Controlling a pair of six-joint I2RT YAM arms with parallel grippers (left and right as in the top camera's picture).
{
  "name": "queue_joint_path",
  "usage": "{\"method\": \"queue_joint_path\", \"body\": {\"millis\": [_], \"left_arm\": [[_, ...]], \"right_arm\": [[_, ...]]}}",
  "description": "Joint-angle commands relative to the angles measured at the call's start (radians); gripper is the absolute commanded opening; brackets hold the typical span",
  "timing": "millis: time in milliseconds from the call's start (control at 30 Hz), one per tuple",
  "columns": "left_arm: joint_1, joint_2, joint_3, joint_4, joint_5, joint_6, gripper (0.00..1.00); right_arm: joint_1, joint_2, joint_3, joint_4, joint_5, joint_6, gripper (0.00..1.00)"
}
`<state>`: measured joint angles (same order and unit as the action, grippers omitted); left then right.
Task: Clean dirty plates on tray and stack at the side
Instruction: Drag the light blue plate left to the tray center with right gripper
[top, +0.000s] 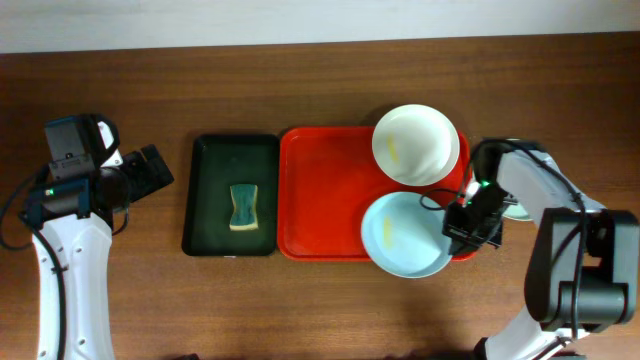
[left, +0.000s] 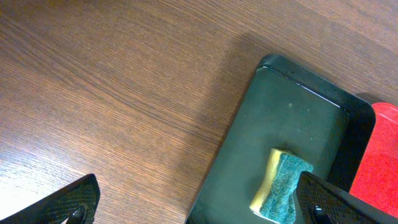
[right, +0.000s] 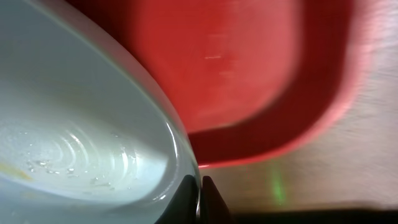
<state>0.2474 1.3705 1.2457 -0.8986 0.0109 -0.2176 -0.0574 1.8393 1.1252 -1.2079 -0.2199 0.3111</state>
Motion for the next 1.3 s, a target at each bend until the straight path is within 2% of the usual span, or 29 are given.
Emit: {"method": "queue_joint_path", "body": {"millis": [0,100,167,400,533,1267], "left_arm": [[0.004,-0.011,0.012,-0.001,0.0,0.003,0.99],[0.004,-0.011,0.012,-0.001,0.0,0.003,0.99],[0.004,-0.011,0.012,-0.001,0.0,0.003,0.99],[0.004,-0.011,0.012,-0.001,0.0,0.003,0.99],[0.004,-0.011,0.012,-0.001,0.0,0.003,0.99],[0.004,-0.011,0.012,-0.001,0.0,0.003,0.99]], "right_arm": [[0.085,-0.007,-0.016,0.035,-0.1,0.004,0.04],[0.149,-0.007,-0.016,0.085,-0.196,0.006,0.04],[0.2,-0.007,-0.016,0.131,-0.225,0.069,0.04],[0.323,-0.007,-0.016,0.306,-0.223,0.221,0.04],[0.361,-0.007,-0.016,0.375,-0.214,0.225,0.04],[0.287,-0.007,0.036,0.465,-0.066,0.264,0.04]]}}
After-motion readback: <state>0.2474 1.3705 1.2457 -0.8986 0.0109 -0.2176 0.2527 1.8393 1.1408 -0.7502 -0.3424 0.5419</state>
